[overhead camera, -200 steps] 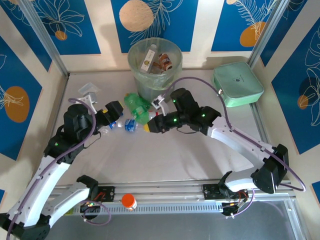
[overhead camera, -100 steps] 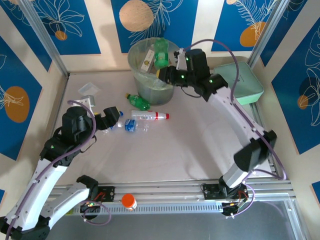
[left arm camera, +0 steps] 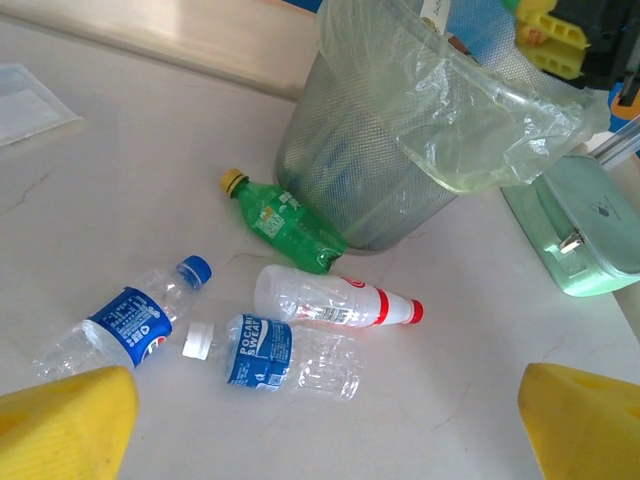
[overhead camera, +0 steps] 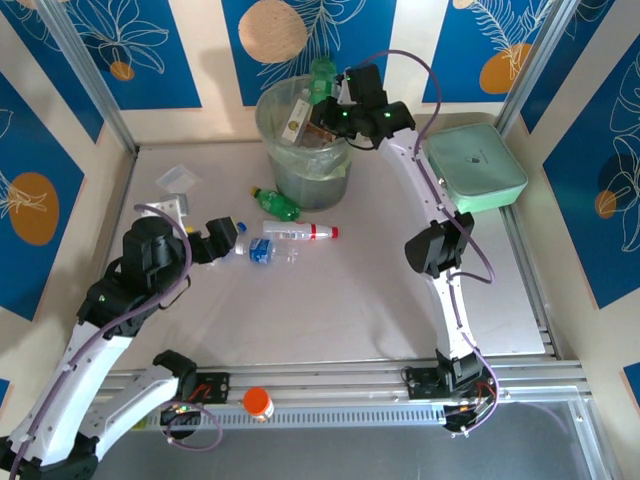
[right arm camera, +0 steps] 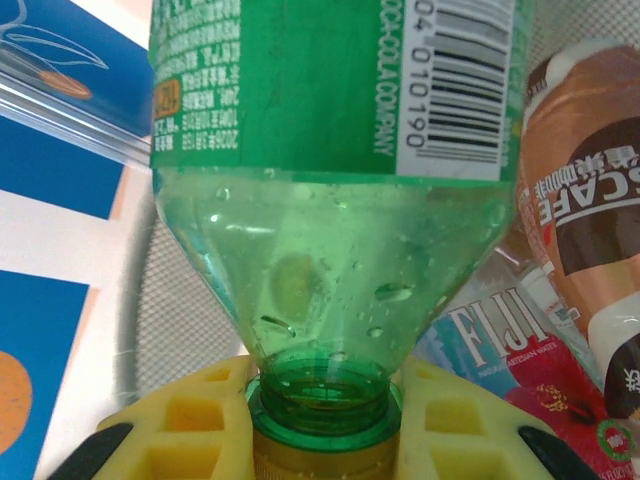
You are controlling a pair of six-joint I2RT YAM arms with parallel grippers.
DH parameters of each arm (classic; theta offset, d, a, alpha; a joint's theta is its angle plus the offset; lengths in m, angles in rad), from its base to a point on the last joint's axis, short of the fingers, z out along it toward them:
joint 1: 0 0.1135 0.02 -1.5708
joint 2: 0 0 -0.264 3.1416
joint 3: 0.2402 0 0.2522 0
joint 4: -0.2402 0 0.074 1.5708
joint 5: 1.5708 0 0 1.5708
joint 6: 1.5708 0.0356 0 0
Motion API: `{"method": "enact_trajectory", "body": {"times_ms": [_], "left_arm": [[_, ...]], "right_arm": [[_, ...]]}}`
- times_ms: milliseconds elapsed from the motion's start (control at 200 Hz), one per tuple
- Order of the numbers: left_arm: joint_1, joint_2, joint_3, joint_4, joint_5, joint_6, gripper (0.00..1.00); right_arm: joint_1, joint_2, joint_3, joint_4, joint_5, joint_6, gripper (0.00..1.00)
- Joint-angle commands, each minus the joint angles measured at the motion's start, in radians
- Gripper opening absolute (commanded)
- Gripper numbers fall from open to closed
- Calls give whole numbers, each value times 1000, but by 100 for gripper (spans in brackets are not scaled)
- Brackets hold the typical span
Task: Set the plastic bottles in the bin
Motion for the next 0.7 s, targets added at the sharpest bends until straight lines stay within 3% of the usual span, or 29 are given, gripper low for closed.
{"method": "enact_trajectory", "body": {"times_ms": [0, 95, 365, 695], "left_arm": [[-12, -10, -9, 6, -30, 27, 98], [-14, -7, -7, 10, -41, 34, 98], [-19, 7, -6, 19, -68, 35, 99], [-19, 15, 2, 20, -89, 32, 100]], "right_arm": [[-3, 19, 34, -62, 11, -17, 9], [-1, 20, 3, -43, 8, -24, 16], [-1, 0, 2, -29, 18, -50, 56], [-9, -60, 29, 20, -13, -50, 59]]}}
